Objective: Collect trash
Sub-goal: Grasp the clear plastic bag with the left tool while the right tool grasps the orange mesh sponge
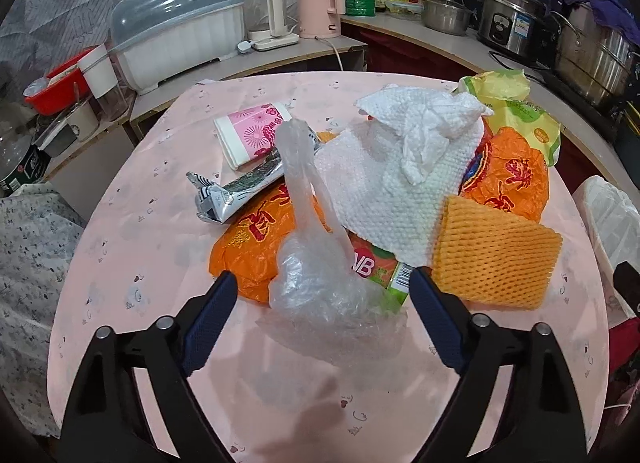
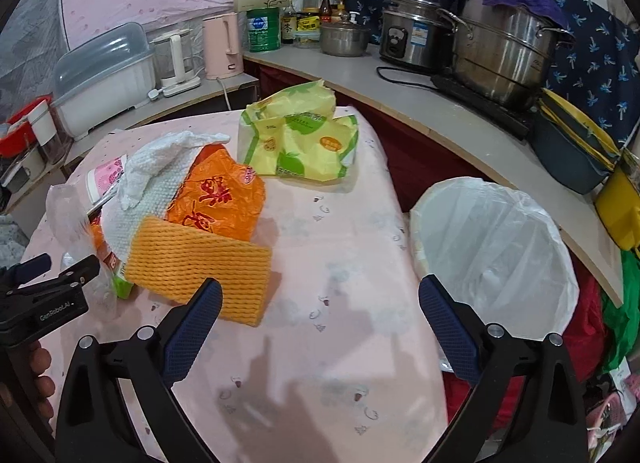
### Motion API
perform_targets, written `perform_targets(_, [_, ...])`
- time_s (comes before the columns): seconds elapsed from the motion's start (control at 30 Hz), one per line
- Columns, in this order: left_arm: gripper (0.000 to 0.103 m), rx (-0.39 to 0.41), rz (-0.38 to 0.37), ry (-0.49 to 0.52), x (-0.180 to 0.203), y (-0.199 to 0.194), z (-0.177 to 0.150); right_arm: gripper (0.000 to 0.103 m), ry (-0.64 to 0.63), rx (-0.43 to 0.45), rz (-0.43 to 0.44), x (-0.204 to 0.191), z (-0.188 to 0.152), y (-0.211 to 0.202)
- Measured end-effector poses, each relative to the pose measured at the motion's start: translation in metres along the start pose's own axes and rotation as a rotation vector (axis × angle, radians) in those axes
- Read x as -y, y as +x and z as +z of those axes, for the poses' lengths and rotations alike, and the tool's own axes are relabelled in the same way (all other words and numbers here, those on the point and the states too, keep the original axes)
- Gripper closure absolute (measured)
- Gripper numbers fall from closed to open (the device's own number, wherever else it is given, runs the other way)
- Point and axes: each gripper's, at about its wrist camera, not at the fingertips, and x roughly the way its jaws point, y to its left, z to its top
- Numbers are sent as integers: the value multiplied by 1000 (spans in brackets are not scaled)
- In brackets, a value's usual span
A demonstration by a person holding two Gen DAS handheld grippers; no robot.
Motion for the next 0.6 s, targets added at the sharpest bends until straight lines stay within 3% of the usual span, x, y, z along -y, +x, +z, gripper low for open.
perform_targets(0.13, [56, -37, -29, -7, -4, 13, 3, 20, 8, -40, 69, -12, 4, 26])
perform_targets(0.23, [69, -41, -40, -2, -6, 14, 3, 28, 31, -72, 119, -16, 6, 44])
perform_targets(0.47, [76, -31, -53, 12, -6, 11, 3, 36, 57, -126, 199, -25, 5, 72])
perform_targets(0.53, [76, -31, -60, 10, -5, 10, 2, 42, 61, -134, 215, -27, 4, 76])
perform_targets(0.6, [76, -32, -69, 9, -5, 8, 2, 54, 61, -141, 231, -29, 3, 80])
